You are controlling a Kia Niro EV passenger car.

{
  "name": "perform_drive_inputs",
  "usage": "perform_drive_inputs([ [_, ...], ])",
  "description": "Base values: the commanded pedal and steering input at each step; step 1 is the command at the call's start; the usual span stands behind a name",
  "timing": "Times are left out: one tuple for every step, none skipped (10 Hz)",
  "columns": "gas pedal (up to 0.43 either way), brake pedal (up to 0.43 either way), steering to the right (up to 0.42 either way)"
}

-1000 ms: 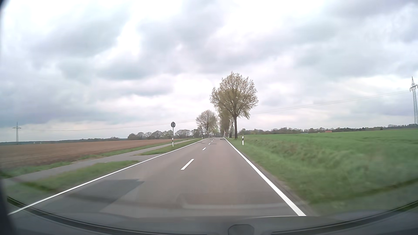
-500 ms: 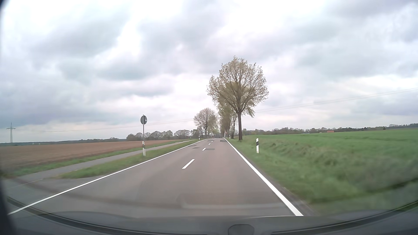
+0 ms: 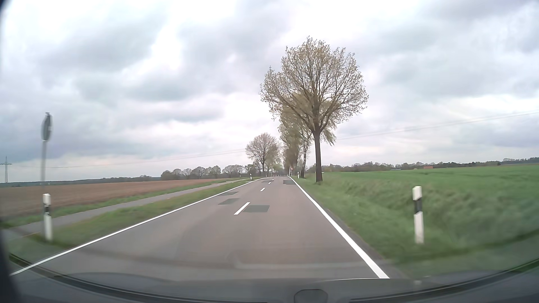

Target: Follow the waypoints while adhering to traffic rules and regulations

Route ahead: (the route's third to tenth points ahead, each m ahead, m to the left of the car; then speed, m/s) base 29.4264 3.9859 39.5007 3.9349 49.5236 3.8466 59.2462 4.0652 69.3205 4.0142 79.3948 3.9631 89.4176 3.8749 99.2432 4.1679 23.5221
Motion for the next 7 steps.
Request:
perform_drive_inputs([
  [0.240, 0.000, -0.004],
  [0.240, 0.000, -0.005],
  [0.240, 0.000, -0.006],
  [0.240, 0.000, -0.007],
  [0.240, 0.000, -0.006],
  [0.240, 0.000, -0.007],
  [0.240, 0.000, -0.007],
])
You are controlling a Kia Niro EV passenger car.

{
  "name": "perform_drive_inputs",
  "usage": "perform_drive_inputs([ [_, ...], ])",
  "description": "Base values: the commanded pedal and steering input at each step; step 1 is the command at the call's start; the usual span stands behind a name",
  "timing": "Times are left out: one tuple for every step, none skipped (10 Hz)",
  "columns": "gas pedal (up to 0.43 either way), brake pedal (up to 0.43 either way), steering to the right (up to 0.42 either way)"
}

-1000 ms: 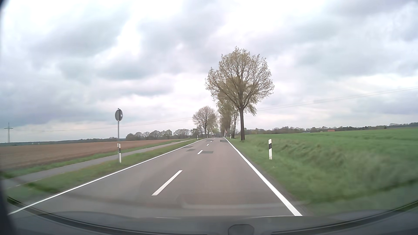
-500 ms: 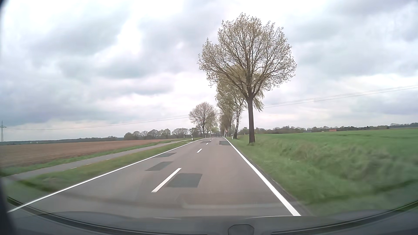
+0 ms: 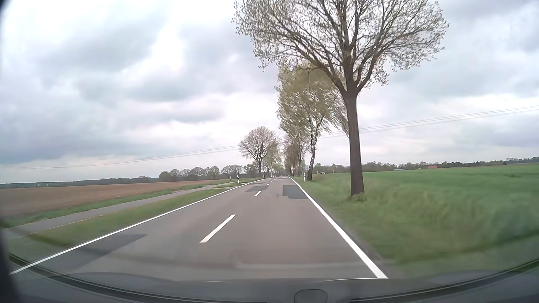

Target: Follow the waypoints while adhering to traffic rules and regulations

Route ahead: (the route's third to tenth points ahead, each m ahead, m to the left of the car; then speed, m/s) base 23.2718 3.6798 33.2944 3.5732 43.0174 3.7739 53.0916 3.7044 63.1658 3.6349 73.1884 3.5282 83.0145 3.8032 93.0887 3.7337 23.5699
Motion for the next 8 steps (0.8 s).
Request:
perform_drive_inputs([
  [0.240, 0.000, -0.007],
  [0.240, 0.000, -0.006],
  [0.228, 0.000, -0.006],
  [0.220, 0.000, -0.007],
  [0.209, 0.000, -0.007],
  [0.209, 0.000, -0.006],
  [0.209, 0.000, -0.006],
  [0.209, 0.000, -0.006],
])
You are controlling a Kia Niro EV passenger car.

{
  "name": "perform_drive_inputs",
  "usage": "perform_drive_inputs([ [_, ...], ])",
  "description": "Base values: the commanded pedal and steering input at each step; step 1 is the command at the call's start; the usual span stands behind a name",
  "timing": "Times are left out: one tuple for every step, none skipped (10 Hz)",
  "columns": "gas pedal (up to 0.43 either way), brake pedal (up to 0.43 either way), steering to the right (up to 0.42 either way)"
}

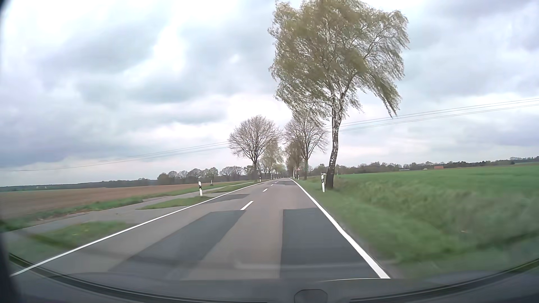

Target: Follow the waypoints while adhering to traffic rules and regulations

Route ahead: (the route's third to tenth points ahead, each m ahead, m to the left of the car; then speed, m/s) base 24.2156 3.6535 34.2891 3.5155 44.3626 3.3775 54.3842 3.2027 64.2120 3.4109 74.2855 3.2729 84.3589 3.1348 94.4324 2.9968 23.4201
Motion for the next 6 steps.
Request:
perform_drive_inputs([
  [0.197, 0.000, -0.006],
  [0.197, 0.000, -0.005],
  [0.197, 0.000, -0.004],
  [0.197, 0.000, -0.003],
  [0.197, 0.000, 0.000],
  [0.197, 0.000, 0.001],
])
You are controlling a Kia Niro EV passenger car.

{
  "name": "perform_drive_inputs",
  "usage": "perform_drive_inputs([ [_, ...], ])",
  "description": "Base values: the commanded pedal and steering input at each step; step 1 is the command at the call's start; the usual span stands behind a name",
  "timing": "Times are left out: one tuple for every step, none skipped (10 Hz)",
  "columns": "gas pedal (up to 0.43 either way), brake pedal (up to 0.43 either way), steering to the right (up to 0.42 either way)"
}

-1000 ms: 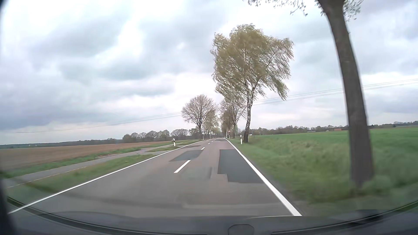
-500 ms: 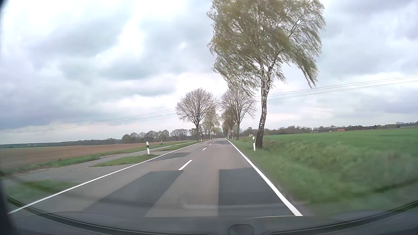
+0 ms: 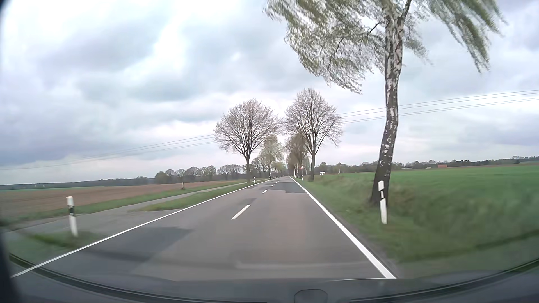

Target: Follow the waypoints while adhering to traffic rules and regulations

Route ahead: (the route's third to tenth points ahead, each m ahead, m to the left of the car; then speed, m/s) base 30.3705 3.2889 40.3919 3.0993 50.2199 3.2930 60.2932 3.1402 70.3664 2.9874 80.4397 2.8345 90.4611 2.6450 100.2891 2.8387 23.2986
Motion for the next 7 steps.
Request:
perform_drive_inputs([
  [0.197, 0.000, 0.001],
  [0.197, 0.000, 0.001],
  [0.197, 0.000, 0.001],
  [0.197, 0.000, 0.000],
  [0.197, 0.000, -0.002],
  [0.197, 0.000, -0.008],
  [0.197, 0.000, -0.010],
])
